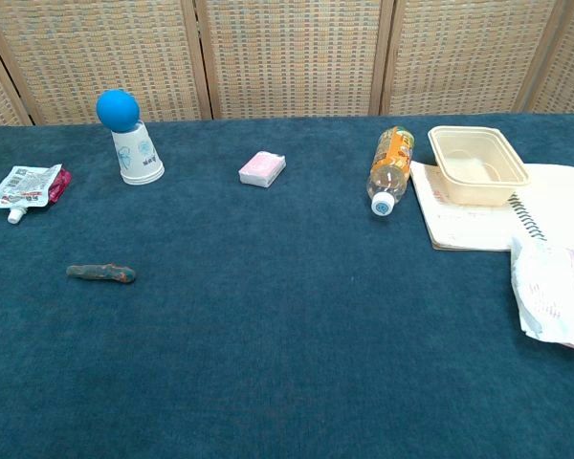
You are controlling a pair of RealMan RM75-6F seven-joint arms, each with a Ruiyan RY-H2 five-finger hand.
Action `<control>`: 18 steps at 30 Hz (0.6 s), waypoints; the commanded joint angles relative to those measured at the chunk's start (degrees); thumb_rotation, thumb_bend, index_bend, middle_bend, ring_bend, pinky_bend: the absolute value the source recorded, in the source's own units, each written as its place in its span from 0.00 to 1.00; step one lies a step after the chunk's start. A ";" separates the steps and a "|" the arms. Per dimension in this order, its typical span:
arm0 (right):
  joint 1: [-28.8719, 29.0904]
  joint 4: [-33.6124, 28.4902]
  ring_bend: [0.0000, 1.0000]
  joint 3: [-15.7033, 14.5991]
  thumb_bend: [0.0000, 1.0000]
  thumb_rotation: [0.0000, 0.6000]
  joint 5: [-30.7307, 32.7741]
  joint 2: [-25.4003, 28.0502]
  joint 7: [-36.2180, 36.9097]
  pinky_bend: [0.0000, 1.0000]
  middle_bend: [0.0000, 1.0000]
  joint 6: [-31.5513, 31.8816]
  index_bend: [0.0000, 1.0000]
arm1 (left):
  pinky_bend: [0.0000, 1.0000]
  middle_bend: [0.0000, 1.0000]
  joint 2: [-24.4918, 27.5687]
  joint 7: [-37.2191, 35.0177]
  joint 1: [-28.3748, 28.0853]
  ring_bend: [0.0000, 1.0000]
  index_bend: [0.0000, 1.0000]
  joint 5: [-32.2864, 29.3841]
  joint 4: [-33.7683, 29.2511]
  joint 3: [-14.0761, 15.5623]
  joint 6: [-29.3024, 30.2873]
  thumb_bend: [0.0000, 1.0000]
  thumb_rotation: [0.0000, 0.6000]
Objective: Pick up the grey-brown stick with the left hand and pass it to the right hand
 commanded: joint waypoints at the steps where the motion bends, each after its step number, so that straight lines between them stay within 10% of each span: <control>1: -0.01 0.46 0.00 0.05 0.00 1.00 -0.70 -0.18 0.64 0.00 0.00 0.61 0.00 | 0.00 0.00 0.05 0.11 -0.04 0.00 0.00 -0.02 -0.10 0.09 -0.19 0.00 1.00; 10: 0.27 1.58 0.00 0.23 0.00 1.00 -1.35 -0.93 1.67 0.00 0.00 0.98 0.00 | 0.00 0.00 -3.05 1.51 -5.24 0.00 0.02 -0.50 2.12 -0.86 -8.05 0.00 1.00; 18: 0.32 1.64 0.00 0.46 0.00 1.00 -0.48 -0.75 1.80 0.00 0.00 0.43 0.00 | 0.00 0.00 -10.82 5.55 -14.06 0.00 0.36 -6.22 9.06 -3.61 -22.19 0.19 1.00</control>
